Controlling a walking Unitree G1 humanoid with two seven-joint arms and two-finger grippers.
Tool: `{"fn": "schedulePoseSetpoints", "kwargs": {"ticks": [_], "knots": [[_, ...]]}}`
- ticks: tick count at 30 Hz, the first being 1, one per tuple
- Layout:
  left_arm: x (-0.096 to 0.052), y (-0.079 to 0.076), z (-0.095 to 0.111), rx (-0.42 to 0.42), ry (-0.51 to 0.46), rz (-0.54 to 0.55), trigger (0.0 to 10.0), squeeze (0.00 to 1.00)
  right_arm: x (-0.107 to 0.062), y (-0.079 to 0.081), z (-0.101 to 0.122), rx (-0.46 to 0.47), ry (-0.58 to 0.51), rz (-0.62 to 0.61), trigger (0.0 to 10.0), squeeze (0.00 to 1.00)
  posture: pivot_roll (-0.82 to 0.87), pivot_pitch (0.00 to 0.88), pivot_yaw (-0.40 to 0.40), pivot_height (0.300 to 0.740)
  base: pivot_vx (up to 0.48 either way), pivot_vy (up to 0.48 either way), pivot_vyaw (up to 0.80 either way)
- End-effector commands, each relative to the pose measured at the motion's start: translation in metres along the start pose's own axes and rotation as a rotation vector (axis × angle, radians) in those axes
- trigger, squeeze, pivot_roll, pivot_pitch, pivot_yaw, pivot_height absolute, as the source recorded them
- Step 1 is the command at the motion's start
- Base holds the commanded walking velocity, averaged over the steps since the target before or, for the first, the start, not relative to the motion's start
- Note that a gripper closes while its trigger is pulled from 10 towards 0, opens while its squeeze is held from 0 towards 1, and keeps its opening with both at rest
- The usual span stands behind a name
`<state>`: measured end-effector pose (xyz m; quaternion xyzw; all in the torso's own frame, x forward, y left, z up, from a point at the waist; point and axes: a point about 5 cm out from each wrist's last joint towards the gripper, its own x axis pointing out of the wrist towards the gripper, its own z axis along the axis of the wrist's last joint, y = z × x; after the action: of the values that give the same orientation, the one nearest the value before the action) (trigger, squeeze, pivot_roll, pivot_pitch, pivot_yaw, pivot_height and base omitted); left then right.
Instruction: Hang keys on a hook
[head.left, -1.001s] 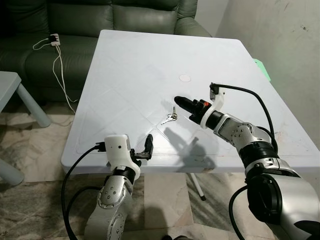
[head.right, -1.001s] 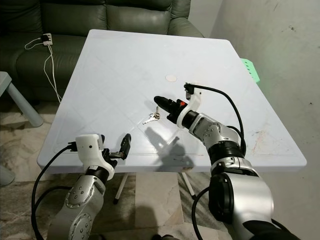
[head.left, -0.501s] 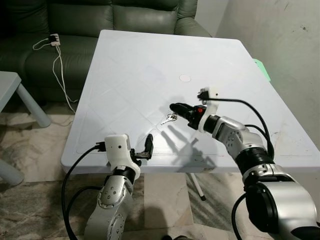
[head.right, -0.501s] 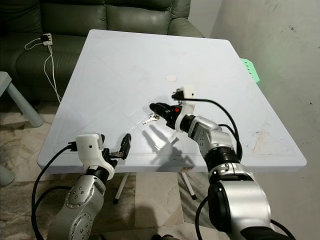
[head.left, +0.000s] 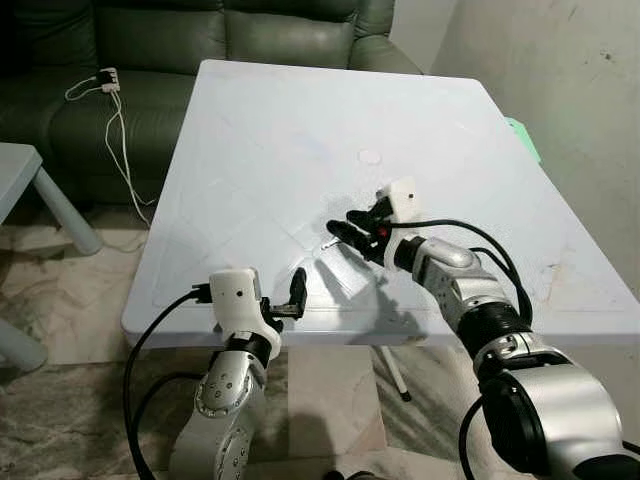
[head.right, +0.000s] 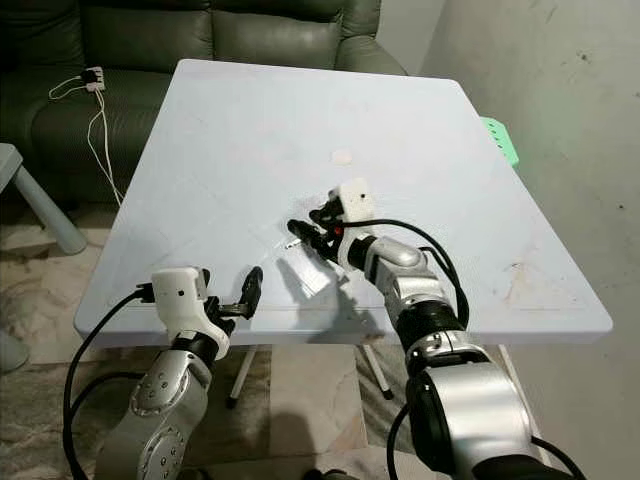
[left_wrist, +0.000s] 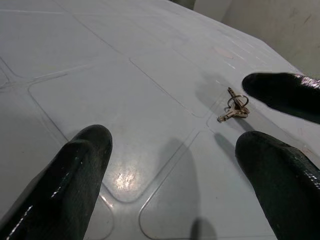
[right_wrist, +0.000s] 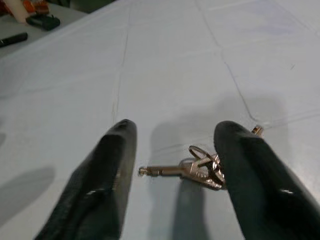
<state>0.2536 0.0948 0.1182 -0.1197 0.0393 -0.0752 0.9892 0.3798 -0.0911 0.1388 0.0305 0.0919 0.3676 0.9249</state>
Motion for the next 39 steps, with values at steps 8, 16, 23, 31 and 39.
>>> {"fn": "schedulePoseSetpoints", "kwargs": {"ticks": [8, 16, 23, 31, 39], "knots": [[0.002, -0.019, 0.006, -0.063, -0.024, -0.032, 10.0, 0.00, 0.004, 0.000, 0.003, -0.055, 0.015, -0.047, 10.0, 0.00, 0.09, 0.120, -0.168, 0.740, 0.000, 0.000, 0.00], [-0.002, -0.021, 0.005, -0.068, -0.022, -0.032, 10.0, 0.00, 0.009, 0.000, 0.011, -0.077, 0.005, -0.074, 10.0, 0.00, 0.10, 0.123, -0.174, 0.740, 0.000, 0.000, 0.00], [-0.005, -0.022, 0.004, -0.073, -0.016, -0.028, 10.0, 0.00, 0.011, 0.003, 0.012, -0.097, 0.008, -0.067, 10.0, 0.00, 0.11, 0.133, -0.181, 0.740, 0.000, 0.000, 0.00], [-0.011, -0.023, 0.001, -0.078, -0.002, -0.021, 10.0, 0.00, 0.012, 0.005, 0.010, -0.115, 0.022, -0.053, 10.0, 0.00, 0.12, 0.148, -0.183, 0.740, 0.000, 0.000, 0.00], [-0.017, -0.024, -0.001, -0.082, 0.012, -0.017, 10.0, 0.00, 0.011, 0.005, 0.005, -0.121, 0.037, -0.047, 10.0, 0.00, 0.12, 0.164, -0.180, 0.740, 0.000, 0.000, 0.00]]}}
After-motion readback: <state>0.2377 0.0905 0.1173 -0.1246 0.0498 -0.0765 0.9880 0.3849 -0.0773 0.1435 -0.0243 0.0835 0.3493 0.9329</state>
